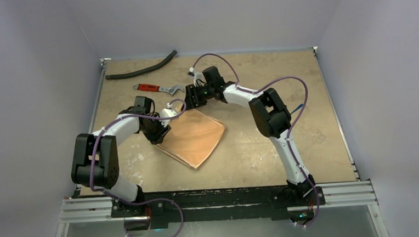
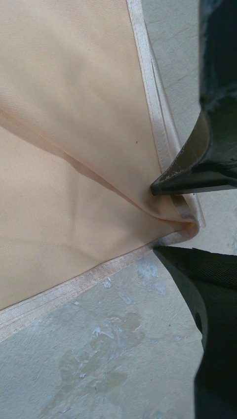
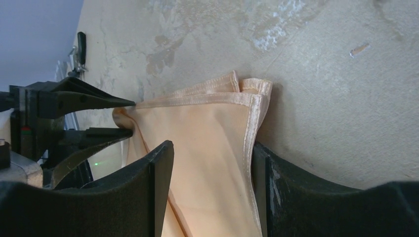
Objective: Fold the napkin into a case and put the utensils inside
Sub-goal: Smooth out the upper triangle-folded napkin at the center of the board, then pick up the upper triangle-folded napkin from the center of the board.
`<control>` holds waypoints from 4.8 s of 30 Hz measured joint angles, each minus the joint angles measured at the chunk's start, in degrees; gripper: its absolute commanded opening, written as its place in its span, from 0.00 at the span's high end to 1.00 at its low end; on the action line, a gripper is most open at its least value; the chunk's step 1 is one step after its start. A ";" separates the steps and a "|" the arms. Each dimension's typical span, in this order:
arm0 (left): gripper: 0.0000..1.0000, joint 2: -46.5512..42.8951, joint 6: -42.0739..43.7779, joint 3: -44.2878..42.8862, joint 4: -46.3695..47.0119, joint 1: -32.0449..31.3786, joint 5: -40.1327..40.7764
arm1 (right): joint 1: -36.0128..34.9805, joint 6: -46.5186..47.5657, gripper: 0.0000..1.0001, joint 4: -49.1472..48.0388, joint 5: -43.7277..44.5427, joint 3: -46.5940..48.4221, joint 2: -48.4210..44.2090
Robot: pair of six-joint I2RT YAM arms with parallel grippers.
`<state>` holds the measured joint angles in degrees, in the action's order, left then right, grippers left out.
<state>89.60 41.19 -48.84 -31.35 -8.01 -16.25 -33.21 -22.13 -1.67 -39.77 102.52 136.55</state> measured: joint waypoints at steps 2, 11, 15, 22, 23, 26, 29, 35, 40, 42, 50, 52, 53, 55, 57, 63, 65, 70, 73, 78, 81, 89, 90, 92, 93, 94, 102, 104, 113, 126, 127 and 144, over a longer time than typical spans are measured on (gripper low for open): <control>0.60 0.00 0.00 0.00 -0.02 0.00 0.00 | 0.00 -0.15 0.39 -0.46 -0.31 0.26 0.00; 0.60 0.00 0.04 0.00 -0.02 0.00 0.00 | 0.00 -1.77 0.39 -2.75 -1.99 5.14 0.02; 0.60 0.02 0.04 0.00 -0.02 -0.02 0.00 | 0.00 -2.27 0.39 -3.37 -2.32 5.64 0.07; 0.60 0.07 0.04 0.00 -0.04 -0.02 0.00 | 0.00 -2.01 0.45 -1.81 -0.59 5.60 1.11; 0.60 0.07 0.04 0.00 -0.04 -0.02 0.00 | 0.00 -1.84 0.51 -1.90 0.31 5.49 1.07; 0.60 0.07 0.07 0.00 -0.07 -0.02 0.00 | -0.09 -1.49 0.87 -3.13 2.08 2.82 -0.07; 0.60 0.07 0.07 0.00 -0.07 -0.02 0.00 | -0.33 -1.77 1.00 -3.91 3.19 -1.92 -2.29; 0.56 0.07 0.07 -0.15 -0.42 -0.02 0.00 | -1.22 -3.10 0.99 -7.76 2.86 -20.33 -13.70; 0.51 0.66 0.04 -2.16 -4.61 0.00 -0.26 | -1.57 -3.23 1.00 -10.23 2.40 -34.07 -26.29; 0.50 0.66 0.07 -4.02 -7.19 0.00 -0.94 | -1.62 -3.39 1.00 -11.76 2.43 -39.17 -30.69; 0.49 0.66 0.55 -11.61 -14.19 0.00 -3.45 | -1.55 -4.92 1.00 -13.05 2.67 -51.80 -37.18; 0.49 0.59 1.07 -12.20 -15.08 0.02 -3.54 | -1.40 -4.94 1.00 -13.07 2.64 -52.19 -37.18; 0.49 0.57 1.53 -12.20 -15.50 0.07 -3.52 | -0.96 -4.92 1.00 -13.07 2.60 -52.19 -37.18; 0.50 0.55 2.14 -12.02 -16.28 0.11 -3.37 | 0.20 -4.85 1.00 -13.25 2.40 -52.19 -37.18; 0.51 0.35 3.04 -10.99 -16.06 0.13 -2.80 | 1.60 -4.68 1.00 -13.25 2.29 -52.19 -37.18; 0.55 0.11 4.94 -5.01 -14.16 0.24 0.83 | 4.81 -3.96 1.00 -13.40 1.07 -51.74 -35.85; 0.55 0.11 5.11 -4.37 -13.77 0.52 1.55 | 5.27 -3.74 1.00 -13.70 0.79 -51.63 -34.62; 0.57 0.11 5.22 -4.31 -12.37 1.27 2.03 | 6.69 -3.48 1.00 -14.27 -0.48 -51.63 -31.50; 0.57 0.11 5.49 -4.31 -12.04 1.29 2.03 | 7.74 -3.48 1.00 -15.41 -0.94 -51.63 -29.77; 0.62 0.11 5.99 -3.91 -11.23 1.36 2.16 | 9.62 -4.07 1.00 -18.21 -3.04 -51.63 -27.04; 0.66 0.11 6.49 -2.80 -10.47 1.49 2.56 | 10.67 -4.90 1.00 -20.65 -5.14 -51.63 -25.75; 0.67 -0.07 7.89 -1.07 -10.58 1.53 1.64 | 11.80 -5.46 1.00 -22.36 -7.54 -49.81 -23.02; 0.66 -0.24 8.02 -1.07 -11.21 1.55 0.85 | 11.80 -5.20 1.00 -21.92 -7.21 -49.16 -22.80; 0.63 -0.66 8.66 -1.11 -12.98 1.57 -0.98 | 11.80 -4.52 1.00 -20.44 -6.14 -47.58 -22.49; 0.61 -0.90 9.16 -1.20 -14.19 1.57 -2.05 | 11.80 -4.02 1.00 -19.52 -5.14 -46.71 -22.49; 0.59 -1.16 9.62 -1.31 -15.37 1.57 -3.06 | 11.80 -3.34 1.00 -18.64 -4.09 -45.77 -22.56; 0.35 -4.13 12.81 -5.66 -23.17 1.77 -6.97 | 8.72 1.55 0.81 -10.32 5.68 -43.63 -30.80; 0.24 -5.44 13.97 -8.09 -24.70 2.16 -7.85 | 5.97 2.95 0.82 -8.22 8.63 -42.29 -34.03; 0.18 -7.87 22.21 -12.98 -29.18 3.02 -10.80 | -7.50 2.32 0.99 -6.43 19.04 -45.29 -44.52; 0.02 -21.24 13.88 -13.99 -8.96 4.15 -14.73 | -9.77 0.70 0.16 -6.75 38.71 -49.24 -63.34; 0.03 -21.20 15.06 -12.70 -8.68 4.20 -15.30 | -9.90 0.68 0.16 -6.91 38.82 -49.48 -62.27; 0.19 -21.97 60.70 11.74 -14.05 4.24 -13.70 | -15.65 10.78 0.06 -7.10 38.71 -58.07 -62.99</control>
<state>67.64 101.89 -37.10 -45.41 -3.77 -29.95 -48.86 -11.35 -8.78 -1.06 44.45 73.56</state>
